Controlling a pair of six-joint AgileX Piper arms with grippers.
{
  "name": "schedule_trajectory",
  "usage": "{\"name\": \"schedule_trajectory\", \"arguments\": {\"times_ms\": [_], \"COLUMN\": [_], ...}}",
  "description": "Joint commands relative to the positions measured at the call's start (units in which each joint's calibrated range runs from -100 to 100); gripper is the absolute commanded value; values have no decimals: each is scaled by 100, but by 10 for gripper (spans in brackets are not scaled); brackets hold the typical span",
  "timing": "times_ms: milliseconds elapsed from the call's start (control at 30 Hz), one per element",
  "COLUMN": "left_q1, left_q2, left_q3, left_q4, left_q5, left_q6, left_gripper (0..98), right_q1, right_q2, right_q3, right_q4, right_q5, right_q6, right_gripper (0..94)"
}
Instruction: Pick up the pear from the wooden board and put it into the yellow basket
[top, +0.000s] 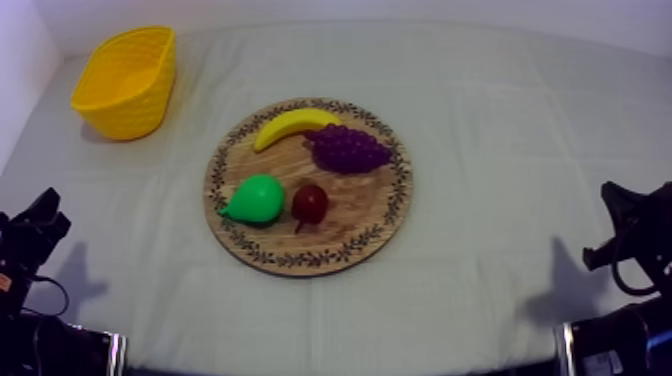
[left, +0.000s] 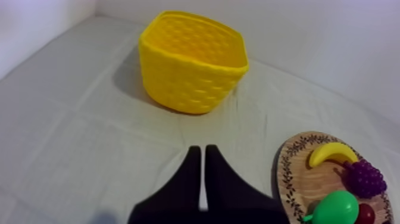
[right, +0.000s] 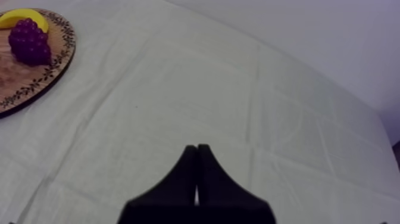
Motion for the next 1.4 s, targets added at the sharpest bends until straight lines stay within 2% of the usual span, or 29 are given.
{"name": "schedule_trajectory", "arguments": {"times_ms": [0, 667, 900, 1067, 1200, 1367], "left_q1": [2, 2, 272, 412, 562, 663], "left_q2": [-4, -4, -4, 1, 210, 798], "left_q3": [0, 0, -5, -38, -108, -366], "left_q4": [-3, -3, 17, 50, 180, 482], "left_q5": [0, 105, 192, 182, 173, 164], "left_q6": [1, -7, -48, 337, 280, -137], "left_gripper": [0, 0, 0, 0, 0, 0], "right_q1": [0, 0, 0, 0, 0, 0], "right_q2": [-3, -3, -3, -3, -3, -3], "right_q3": [-2, -2, -2, -2, -2, -2], "right_q4": [1, 1, 1, 1, 1, 1], "right_q5": [2, 2, 2, 2, 2, 2], "right_q6": [1, 1, 1, 1, 1, 3], "right_gripper": [4, 4, 4, 4, 4, 4]}}
